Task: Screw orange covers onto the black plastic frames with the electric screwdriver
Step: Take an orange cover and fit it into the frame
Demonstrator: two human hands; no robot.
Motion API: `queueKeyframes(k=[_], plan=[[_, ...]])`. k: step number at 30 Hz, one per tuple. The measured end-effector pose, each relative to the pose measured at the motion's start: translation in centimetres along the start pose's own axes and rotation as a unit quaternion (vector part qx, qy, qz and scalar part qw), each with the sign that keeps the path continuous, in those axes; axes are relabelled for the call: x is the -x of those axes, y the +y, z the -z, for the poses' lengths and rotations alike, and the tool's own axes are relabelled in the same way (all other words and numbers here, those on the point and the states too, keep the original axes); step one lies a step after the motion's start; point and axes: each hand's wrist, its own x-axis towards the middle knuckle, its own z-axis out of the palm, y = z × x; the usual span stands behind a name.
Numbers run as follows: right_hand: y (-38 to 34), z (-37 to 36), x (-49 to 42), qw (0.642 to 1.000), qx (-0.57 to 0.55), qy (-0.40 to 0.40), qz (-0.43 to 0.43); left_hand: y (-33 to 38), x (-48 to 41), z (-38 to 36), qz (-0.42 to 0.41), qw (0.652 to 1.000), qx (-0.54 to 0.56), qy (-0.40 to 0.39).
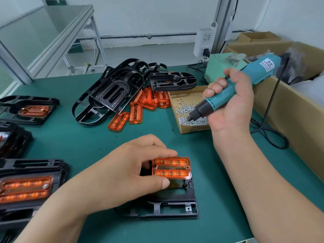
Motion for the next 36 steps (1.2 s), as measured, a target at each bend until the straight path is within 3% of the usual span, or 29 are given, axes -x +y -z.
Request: queueKeyframes(k=[6,15,21,36], plan=[[0.1,0.0,0.2,1.000,0.004,-0.001,0.000,0.2,-0.2,-0.9,-0.037,0.985,-0.164,-0.039],[0.0,0.0,0.2,1.000,0.001,-0.004,0.002,-0.5,0.2,-1.0,-0.019,0.982,-0.183,-0.034],[0.0,0.1,0.2,1.000,0.002,-0.010,-0.002,-0.7,-0.5,-1.9,-0.002,0.983,-0.181,0.023],[0.3,0.2,0.2,0.999,0.004,-0.002,-0.034,-0.8,-0.2,-2.2,0.025,0.975,-0.220,-0.027]])
